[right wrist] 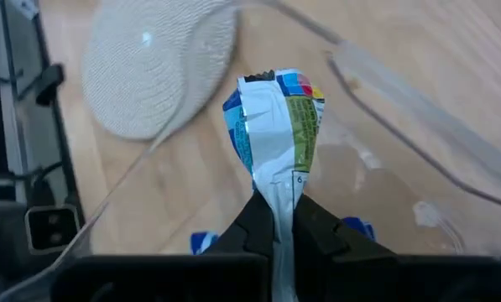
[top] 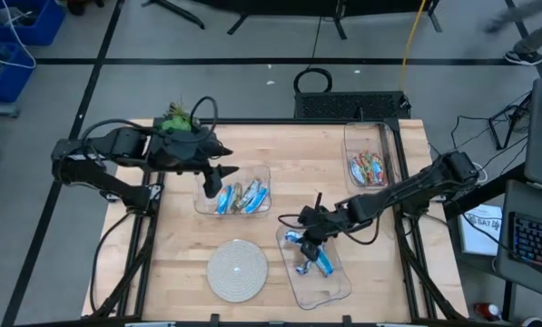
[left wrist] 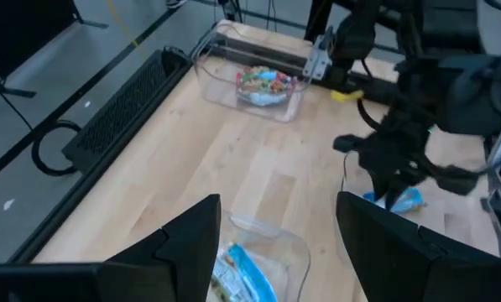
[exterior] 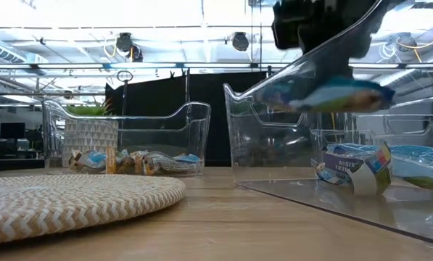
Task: Pick and place Granola Bars by type
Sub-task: Put the blue granola bar into the bottom transparent bin, then return to Home Position
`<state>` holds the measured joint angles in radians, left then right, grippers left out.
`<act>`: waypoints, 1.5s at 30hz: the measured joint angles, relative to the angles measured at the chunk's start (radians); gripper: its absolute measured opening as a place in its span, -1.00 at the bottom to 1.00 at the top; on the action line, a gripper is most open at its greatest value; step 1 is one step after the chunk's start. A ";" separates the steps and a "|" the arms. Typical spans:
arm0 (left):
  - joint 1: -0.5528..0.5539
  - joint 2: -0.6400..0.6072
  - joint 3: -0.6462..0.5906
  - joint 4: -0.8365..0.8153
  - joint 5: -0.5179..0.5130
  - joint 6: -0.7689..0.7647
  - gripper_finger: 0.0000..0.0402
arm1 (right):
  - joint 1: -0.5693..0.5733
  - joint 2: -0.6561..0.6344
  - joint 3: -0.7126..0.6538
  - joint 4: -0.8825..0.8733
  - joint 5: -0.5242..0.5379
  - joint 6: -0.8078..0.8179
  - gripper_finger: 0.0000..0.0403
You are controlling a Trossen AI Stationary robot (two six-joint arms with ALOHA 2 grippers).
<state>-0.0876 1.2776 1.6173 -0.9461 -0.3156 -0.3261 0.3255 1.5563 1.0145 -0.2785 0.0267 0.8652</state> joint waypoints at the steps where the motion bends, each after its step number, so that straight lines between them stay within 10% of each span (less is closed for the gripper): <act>1: -0.001 -0.003 0.000 -0.005 0.001 0.008 0.21 | -0.006 0.006 -0.011 0.017 0.001 0.010 -0.95; 12: -0.004 -0.005 0.000 -0.007 0.008 0.009 0.21 | -0.032 0.123 0.011 0.128 -0.077 0.032 -0.95; 23: -0.004 -0.014 0.000 0.014 0.008 0.018 0.21 | -0.053 -0.021 0.007 -0.056 -0.088 -0.007 -0.37; 32: -0.004 -0.015 0.000 0.019 -0.003 0.001 0.21 | -0.056 -0.050 0.006 -0.070 -0.153 -0.017 -0.34; 45: -0.017 -0.271 -0.034 -0.138 -0.142 -0.046 0.21 | -0.031 -0.490 0.007 -0.219 0.088 -0.230 -0.38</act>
<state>-0.1045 1.0062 1.5835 -1.0845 -0.4578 -0.3723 0.2949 1.0664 1.0210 -0.4976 0.1150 0.6351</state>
